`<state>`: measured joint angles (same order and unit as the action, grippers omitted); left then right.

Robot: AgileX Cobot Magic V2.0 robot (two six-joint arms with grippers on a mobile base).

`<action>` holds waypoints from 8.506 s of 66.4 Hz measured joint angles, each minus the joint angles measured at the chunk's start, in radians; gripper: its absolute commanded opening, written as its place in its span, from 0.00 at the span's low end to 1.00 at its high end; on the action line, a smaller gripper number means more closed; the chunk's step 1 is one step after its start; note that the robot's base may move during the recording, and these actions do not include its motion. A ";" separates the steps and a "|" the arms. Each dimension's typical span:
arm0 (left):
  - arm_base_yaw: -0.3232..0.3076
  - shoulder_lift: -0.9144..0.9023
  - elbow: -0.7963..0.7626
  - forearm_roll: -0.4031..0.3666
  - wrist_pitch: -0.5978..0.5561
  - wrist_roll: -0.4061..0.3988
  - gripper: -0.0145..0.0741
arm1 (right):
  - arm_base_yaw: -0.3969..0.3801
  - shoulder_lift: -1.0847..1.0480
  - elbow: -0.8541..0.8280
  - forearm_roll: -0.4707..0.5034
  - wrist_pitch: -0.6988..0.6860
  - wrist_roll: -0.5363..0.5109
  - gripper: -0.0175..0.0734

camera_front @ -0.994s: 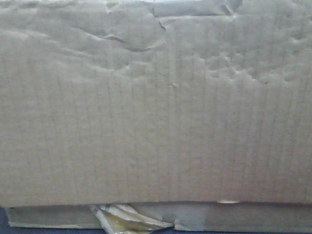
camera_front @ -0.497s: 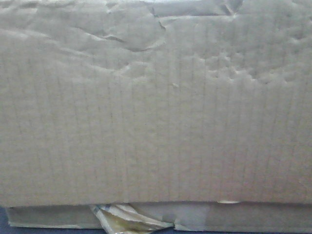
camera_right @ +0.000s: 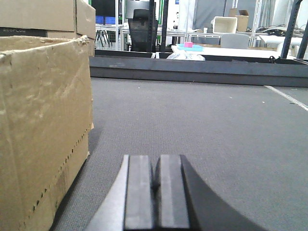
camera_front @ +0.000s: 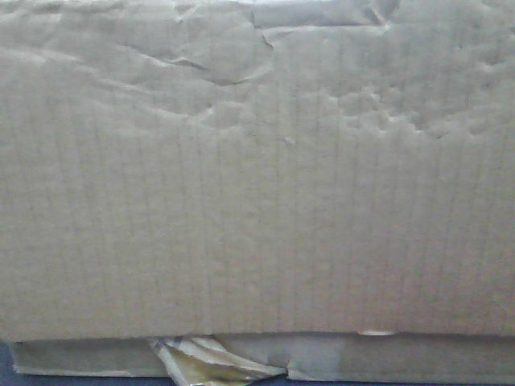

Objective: Stack two boxes on right shelf middle

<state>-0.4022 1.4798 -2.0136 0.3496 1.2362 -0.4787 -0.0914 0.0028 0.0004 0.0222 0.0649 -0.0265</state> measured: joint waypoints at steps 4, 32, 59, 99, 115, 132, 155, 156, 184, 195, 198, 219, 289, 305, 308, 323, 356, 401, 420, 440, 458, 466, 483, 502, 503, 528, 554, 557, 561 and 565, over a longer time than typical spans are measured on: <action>-0.086 0.005 -0.001 0.043 0.001 -0.051 0.04 | 0.000 0.000 0.000 0.000 0.000 0.000 0.01; -0.400 0.159 0.083 0.124 0.001 -0.261 0.04 | 0.000 0.000 0.000 0.000 0.000 0.000 0.01; -0.401 0.164 0.372 0.071 -0.011 -0.354 0.04 | 0.000 0.000 0.000 0.000 -0.002 0.000 0.01; -0.295 0.185 0.440 -0.087 -0.104 -0.280 0.04 | 0.000 0.000 0.000 0.000 -0.002 0.000 0.01; -0.295 0.186 0.440 -0.068 -0.104 -0.280 0.04 | 0.000 0.000 0.000 0.000 -0.002 0.000 0.01; -0.295 0.186 0.440 -0.052 -0.100 -0.280 0.04 | 0.000 0.000 0.000 0.000 -0.002 0.000 0.01; -0.295 0.186 0.440 -0.052 -0.097 -0.280 0.37 | 0.000 0.000 0.000 0.000 -0.002 0.000 0.01; -0.295 0.186 0.440 -0.052 -0.097 -0.280 0.38 | 0.000 0.000 0.000 0.000 -0.002 0.000 0.01; -0.295 0.186 0.291 -0.054 -0.065 -0.256 0.57 | 0.000 0.000 0.000 0.000 -0.002 0.000 0.01; -0.295 0.179 0.183 -0.035 -0.033 -0.204 0.57 | 0.000 0.000 0.000 0.000 -0.002 0.000 0.01; -0.291 0.166 0.181 -0.027 -0.033 -0.192 0.57 | 0.000 0.000 0.000 0.000 -0.002 0.000 0.01; -0.183 0.060 0.234 -0.027 -0.018 -0.125 0.57 | 0.000 0.000 0.000 0.000 -0.002 0.000 0.01; -0.101 0.030 0.570 -0.166 -0.011 -0.068 0.57 | 0.000 0.000 0.000 0.000 -0.002 0.000 0.01; -0.100 0.054 0.572 -0.183 -0.013 -0.066 0.57 | 0.000 0.000 0.000 0.000 -0.002 0.000 0.01; -0.099 0.056 0.572 -0.183 -0.013 -0.066 0.57 | 0.000 0.000 0.000 0.000 -0.002 0.000 0.01; -0.099 0.056 0.578 -0.183 -0.013 -0.066 0.57 | 0.000 0.000 0.000 0.000 -0.002 0.000 0.01; -0.099 0.056 0.601 -0.205 -0.013 -0.066 0.57 | 0.000 0.000 0.000 0.000 -0.002 0.000 0.01; -0.099 0.056 0.603 -0.183 -0.013 -0.064 0.57 | 0.000 0.000 0.000 0.000 -0.044 0.000 0.01; -0.099 0.056 0.603 -0.181 -0.013 -0.064 0.57 | 0.000 0.000 -0.081 0.000 -0.089 0.121 0.01; -0.099 0.056 0.603 -0.181 -0.013 -0.064 0.57 | 0.000 0.242 -0.477 0.000 0.368 0.167 0.01; -0.099 0.056 0.603 -0.181 -0.013 -0.064 0.57 | 0.000 0.726 -0.789 0.002 0.846 0.170 0.01; -0.099 0.056 0.603 -0.181 -0.013 -0.064 0.57 | 0.000 0.856 -0.848 0.002 0.899 0.170 0.01; -0.099 0.056 0.603 -0.181 -0.013 -0.064 0.57 | 0.000 1.100 -0.980 0.002 1.012 0.172 0.01; -0.099 0.056 0.603 -0.181 -0.013 -0.064 0.57 | 0.143 1.244 -1.260 -0.066 1.123 0.289 0.01; -0.099 0.056 0.603 -0.181 -0.013 -0.064 0.57 | 0.155 1.247 -1.273 -0.068 1.131 0.295 0.01; -0.099 0.056 0.603 -0.181 -0.013 -0.064 0.57 | 0.329 1.302 -1.488 -0.081 1.154 0.332 0.31; -0.099 0.056 0.603 -0.181 -0.022 -0.064 0.57 | 0.338 1.395 -1.418 0.009 1.159 0.336 0.58; -0.099 0.056 0.603 -0.181 -0.022 -0.064 0.57 | 0.339 1.404 -1.397 0.017 1.159 0.336 0.58; -0.099 0.056 0.603 -0.181 -0.022 -0.064 0.57 | 0.342 1.416 -1.371 0.017 1.159 0.336 0.58; -0.099 0.056 0.603 -0.181 -0.022 -0.064 0.57 | 0.342 1.423 -1.337 0.019 1.159 0.336 0.58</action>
<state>-0.5014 1.5358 -1.4109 0.1682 1.2142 -0.5432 0.2501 1.4262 -1.3363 0.0414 1.2240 0.3099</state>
